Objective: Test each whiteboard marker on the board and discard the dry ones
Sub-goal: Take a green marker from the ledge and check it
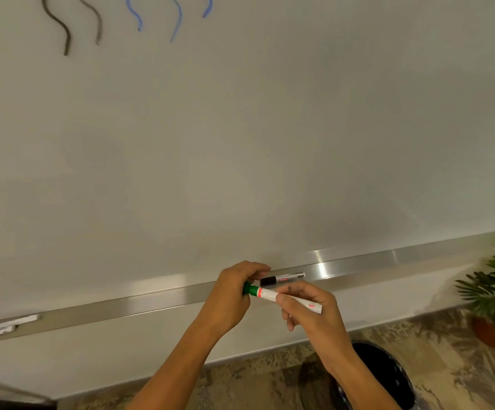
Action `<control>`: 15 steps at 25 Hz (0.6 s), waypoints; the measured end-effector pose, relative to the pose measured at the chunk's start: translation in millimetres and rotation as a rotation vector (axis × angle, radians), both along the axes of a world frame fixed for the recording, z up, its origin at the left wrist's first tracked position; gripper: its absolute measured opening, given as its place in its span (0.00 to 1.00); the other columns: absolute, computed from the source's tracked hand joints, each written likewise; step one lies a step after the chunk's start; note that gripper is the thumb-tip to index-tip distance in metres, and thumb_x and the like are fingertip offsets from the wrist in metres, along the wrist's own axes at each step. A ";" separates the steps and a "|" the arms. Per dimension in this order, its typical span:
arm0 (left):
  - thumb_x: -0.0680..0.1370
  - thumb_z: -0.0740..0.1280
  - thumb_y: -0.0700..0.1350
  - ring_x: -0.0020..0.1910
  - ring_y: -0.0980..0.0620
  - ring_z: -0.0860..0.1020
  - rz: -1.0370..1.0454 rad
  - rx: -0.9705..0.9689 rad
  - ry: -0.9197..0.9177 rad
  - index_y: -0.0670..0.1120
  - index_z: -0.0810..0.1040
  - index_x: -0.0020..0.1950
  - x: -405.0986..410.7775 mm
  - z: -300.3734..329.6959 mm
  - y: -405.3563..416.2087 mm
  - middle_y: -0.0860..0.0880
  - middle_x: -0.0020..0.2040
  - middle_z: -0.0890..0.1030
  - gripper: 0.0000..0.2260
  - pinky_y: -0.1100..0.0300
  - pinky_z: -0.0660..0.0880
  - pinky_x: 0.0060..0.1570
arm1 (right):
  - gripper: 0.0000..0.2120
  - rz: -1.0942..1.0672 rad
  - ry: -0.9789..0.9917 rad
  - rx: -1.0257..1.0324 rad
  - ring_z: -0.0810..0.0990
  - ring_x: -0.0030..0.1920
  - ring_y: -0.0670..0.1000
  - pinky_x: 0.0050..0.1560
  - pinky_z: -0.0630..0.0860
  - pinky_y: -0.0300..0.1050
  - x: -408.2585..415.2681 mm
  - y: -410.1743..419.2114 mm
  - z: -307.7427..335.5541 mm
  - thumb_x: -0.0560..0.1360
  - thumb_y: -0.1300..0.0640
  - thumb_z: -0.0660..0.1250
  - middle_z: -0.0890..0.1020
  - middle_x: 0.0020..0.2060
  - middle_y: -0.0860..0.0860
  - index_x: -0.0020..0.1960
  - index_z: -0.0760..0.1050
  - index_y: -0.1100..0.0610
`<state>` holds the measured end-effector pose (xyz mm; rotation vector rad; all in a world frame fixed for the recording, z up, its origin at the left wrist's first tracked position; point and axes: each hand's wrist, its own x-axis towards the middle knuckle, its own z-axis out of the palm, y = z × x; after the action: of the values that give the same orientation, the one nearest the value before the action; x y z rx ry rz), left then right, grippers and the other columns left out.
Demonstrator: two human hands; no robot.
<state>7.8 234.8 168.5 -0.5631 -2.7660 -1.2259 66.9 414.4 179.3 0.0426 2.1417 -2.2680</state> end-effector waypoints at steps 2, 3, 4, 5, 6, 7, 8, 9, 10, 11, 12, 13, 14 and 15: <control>0.73 0.65 0.25 0.56 0.58 0.77 -0.045 -0.074 0.042 0.49 0.79 0.64 -3.1 -4.1 3.9 0.51 0.58 0.81 0.25 0.79 0.65 0.57 | 0.06 -0.004 -0.006 0.072 0.83 0.38 0.52 0.36 0.79 0.47 1.3 9.0 -0.6 0.73 0.60 0.75 0.86 0.39 0.53 0.49 0.86 0.54; 0.73 0.66 0.26 0.56 0.57 0.77 -0.069 -0.107 0.058 0.49 0.79 0.64 -4.9 -6.3 6.1 0.51 0.58 0.81 0.25 0.81 0.64 0.56 | 0.06 -0.002 -0.015 0.103 0.85 0.39 0.53 0.37 0.80 0.46 1.6 15.3 -0.9 0.73 0.60 0.75 0.86 0.39 0.53 0.50 0.86 0.53; 0.73 0.66 0.27 0.56 0.56 0.77 -0.091 -0.137 0.067 0.49 0.79 0.64 -6.0 -8.6 8.9 0.51 0.58 0.80 0.25 0.82 0.62 0.55 | 0.07 0.004 -0.027 0.129 0.85 0.40 0.54 0.36 0.79 0.46 2.2 21.7 -0.8 0.73 0.60 0.75 0.87 0.39 0.52 0.51 0.86 0.53; 0.73 0.66 0.27 0.56 0.57 0.77 -0.110 -0.153 0.071 0.50 0.78 0.65 -7.0 -10.9 12.7 0.52 0.58 0.80 0.25 0.82 0.62 0.54 | 0.07 0.009 -0.041 0.150 0.86 0.39 0.54 0.36 0.79 0.45 2.6 27.5 -1.1 0.74 0.60 0.75 0.87 0.39 0.52 0.52 0.85 0.53; 0.73 0.66 0.27 0.56 0.58 0.77 -0.128 -0.149 0.066 0.50 0.78 0.65 -7.1 -13.3 17.2 0.52 0.58 0.80 0.25 0.81 0.63 0.54 | 0.08 0.019 -0.055 0.171 0.86 0.38 0.53 0.35 0.79 0.44 3.8 31.7 -1.8 0.75 0.59 0.74 0.87 0.39 0.51 0.53 0.85 0.52; 0.73 0.66 0.27 0.55 0.59 0.77 -0.142 -0.127 0.052 0.50 0.78 0.65 -5.7 -16.3 22.5 0.53 0.58 0.80 0.26 0.80 0.65 0.55 | 0.08 0.034 -0.061 0.193 0.86 0.37 0.52 0.35 0.79 0.44 5.7 34.5 -3.7 0.76 0.59 0.73 0.87 0.39 0.51 0.54 0.84 0.52; 0.73 0.66 0.26 0.53 0.62 0.76 -0.156 -0.093 0.034 0.51 0.79 0.64 -4.2 -18.9 27.9 0.54 0.57 0.80 0.26 0.77 0.68 0.55 | 0.08 0.049 -0.062 0.212 0.85 0.36 0.52 0.35 0.79 0.44 7.6 36.0 -5.9 0.76 0.58 0.72 0.87 0.38 0.51 0.55 0.84 0.51; 0.72 0.65 0.25 0.52 0.62 0.77 -0.171 -0.057 0.017 0.50 0.79 0.63 -2.1 -22.1 32.8 0.55 0.56 0.80 0.27 0.75 0.71 0.55 | 0.08 0.056 -0.063 0.220 0.85 0.36 0.52 0.36 0.80 0.45 9.8 36.9 -8.4 0.77 0.58 0.72 0.86 0.38 0.51 0.56 0.83 0.51; 0.71 0.64 0.24 0.52 0.62 0.78 -0.183 -0.020 -0.003 0.50 0.80 0.62 0.2 -26.0 39.1 0.55 0.56 0.80 0.27 0.72 0.73 0.55 | 0.08 0.052 -0.067 0.218 0.85 0.36 0.52 0.36 0.80 0.46 12.2 40.2 -11.0 0.77 0.58 0.71 0.86 0.38 0.51 0.56 0.83 0.52; 0.71 0.63 0.23 0.52 0.60 0.79 -0.190 0.016 -0.029 0.51 0.80 0.61 2.2 -28.9 45.0 0.54 0.57 0.80 0.28 0.69 0.75 0.55 | 0.08 0.043 -0.069 0.208 0.85 0.35 0.53 0.37 0.81 0.48 13.6 44.6 -13.4 0.77 0.58 0.71 0.86 0.37 0.52 0.56 0.83 0.52; 0.70 0.62 0.22 0.52 0.59 0.80 -0.192 0.043 -0.055 0.51 0.80 0.61 4.1 -30.3 50.7 0.53 0.57 0.80 0.29 0.68 0.76 0.55 | 0.08 0.032 -0.072 0.194 0.85 0.35 0.52 0.37 0.81 0.48 14.1 50.0 -15.5 0.77 0.59 0.71 0.86 0.37 0.52 0.56 0.84 0.53; 0.69 0.61 0.21 0.52 0.59 0.80 -0.195 0.061 -0.075 0.52 0.80 0.61 5.2 -31.2 56.5 0.52 0.57 0.79 0.31 0.69 0.75 0.54 | 0.08 0.020 -0.078 0.185 0.84 0.34 0.52 0.37 0.80 0.48 14.3 55.9 -17.2 0.77 0.59 0.72 0.86 0.36 0.52 0.55 0.84 0.54; 0.69 0.61 0.20 0.52 0.60 0.80 -0.201 0.068 -0.089 0.53 0.80 0.60 5.5 -32.0 63.2 0.53 0.56 0.79 0.32 0.70 0.75 0.53 | 0.07 0.010 -0.085 0.183 0.84 0.34 0.51 0.37 0.80 0.47 14.6 61.9 -18.9 0.77 0.59 0.72 0.86 0.36 0.53 0.55 0.84 0.54; 0.68 0.60 0.20 0.53 0.61 0.80 -0.207 0.072 -0.103 0.53 0.79 0.60 5.3 -33.5 70.3 0.53 0.56 0.79 0.33 0.71 0.74 0.53 | 0.07 0.002 -0.089 0.183 0.84 0.34 0.51 0.37 0.80 0.46 15.5 67.6 -20.3 0.77 0.59 0.72 0.86 0.36 0.53 0.55 0.84 0.55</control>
<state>13.0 305.1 135.1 -0.8200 -2.7903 -1.4272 82.4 482.1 159.0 0.1418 2.2932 -2.0211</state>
